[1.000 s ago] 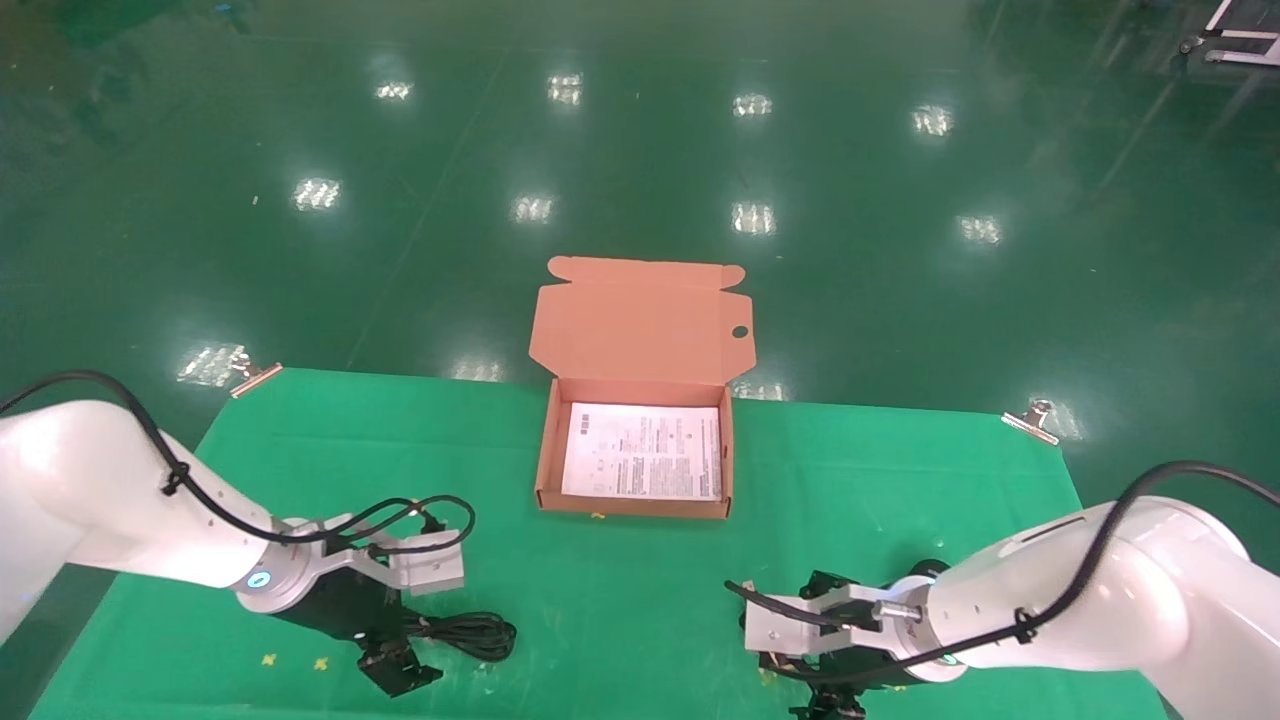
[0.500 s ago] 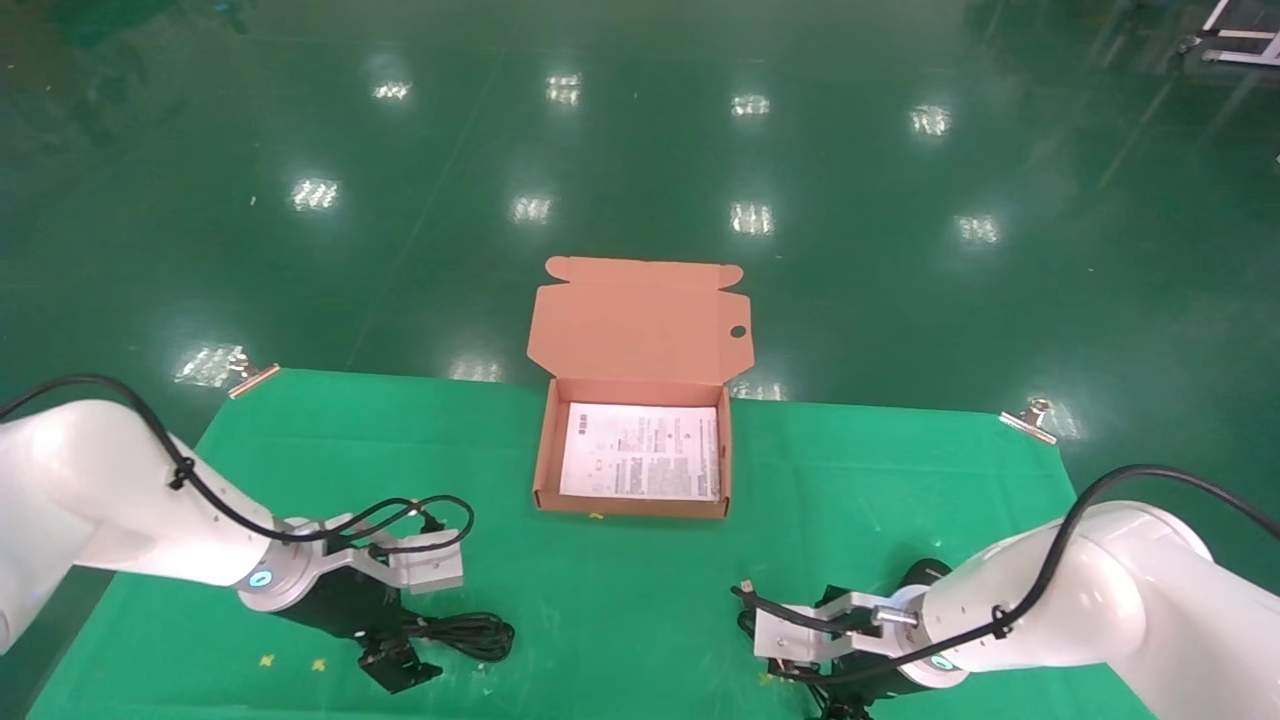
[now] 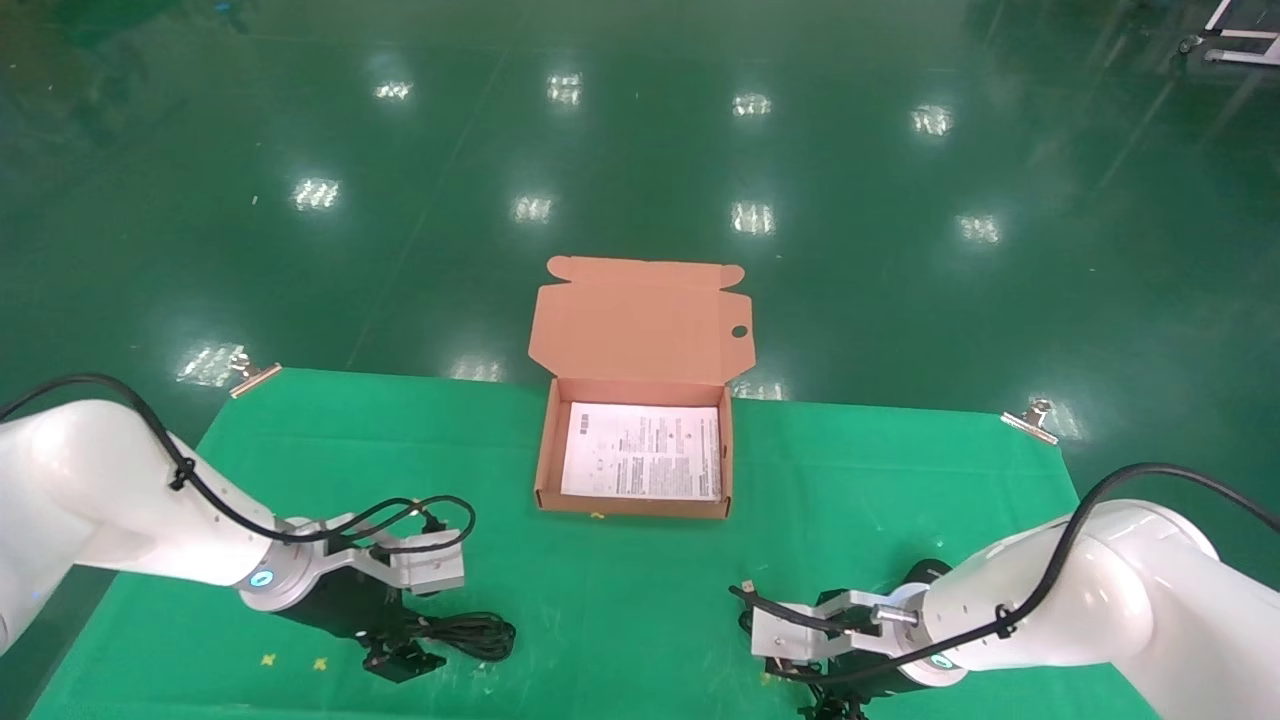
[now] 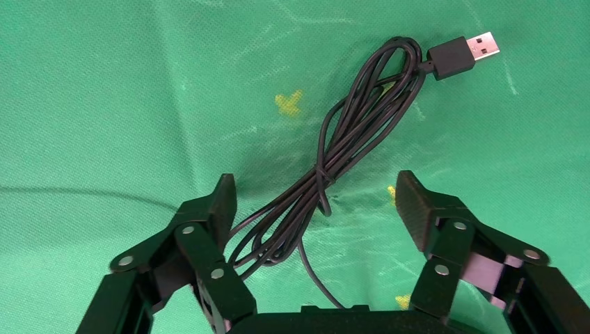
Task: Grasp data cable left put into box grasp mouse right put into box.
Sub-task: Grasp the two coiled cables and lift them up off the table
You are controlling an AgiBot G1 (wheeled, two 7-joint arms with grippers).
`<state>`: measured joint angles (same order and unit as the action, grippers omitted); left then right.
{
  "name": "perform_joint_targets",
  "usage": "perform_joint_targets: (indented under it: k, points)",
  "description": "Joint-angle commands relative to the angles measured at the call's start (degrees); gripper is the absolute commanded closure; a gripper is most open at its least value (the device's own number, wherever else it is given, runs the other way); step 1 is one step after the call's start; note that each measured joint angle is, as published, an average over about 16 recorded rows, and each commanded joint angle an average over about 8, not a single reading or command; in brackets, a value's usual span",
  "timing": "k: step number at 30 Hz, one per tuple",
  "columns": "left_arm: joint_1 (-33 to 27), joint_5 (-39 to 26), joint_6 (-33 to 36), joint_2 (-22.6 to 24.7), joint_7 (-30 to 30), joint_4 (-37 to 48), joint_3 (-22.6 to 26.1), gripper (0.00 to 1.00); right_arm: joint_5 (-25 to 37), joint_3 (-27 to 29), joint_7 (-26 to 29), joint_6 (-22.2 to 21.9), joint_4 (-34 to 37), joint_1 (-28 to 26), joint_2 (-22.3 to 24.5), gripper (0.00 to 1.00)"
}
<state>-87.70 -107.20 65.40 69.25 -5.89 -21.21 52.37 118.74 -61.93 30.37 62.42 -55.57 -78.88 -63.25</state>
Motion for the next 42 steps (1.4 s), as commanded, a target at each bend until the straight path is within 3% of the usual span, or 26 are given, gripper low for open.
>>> perform_joint_targets:
  k: [1,31,36,42]
  points:
    - [0.02,-0.01,0.02,-0.04,-0.03,-0.1,0.0,1.0,-0.06,0.02,-0.03,0.01,-0.1,0.0,0.03,1.0]
    - [-0.04,-0.01,0.31,-0.43,0.29,-1.09,0.04,1.0,-0.25,0.35,-0.01,0.01,-0.87,-0.43,0.46,1.0]
    - [-1.07,-0.09,1.11,-2.95,2.0,-5.87,-0.11,1.0,-0.44,2.43,2.63,0.33,-5.36,-3.2,4.02,1.0]
    - [-3.46,-2.82,0.17,-8.86,-0.02,-18.99,-0.32,1.0,1.88,6.3,9.75,1.01,-15.96,-8.61,10.54,1.0]
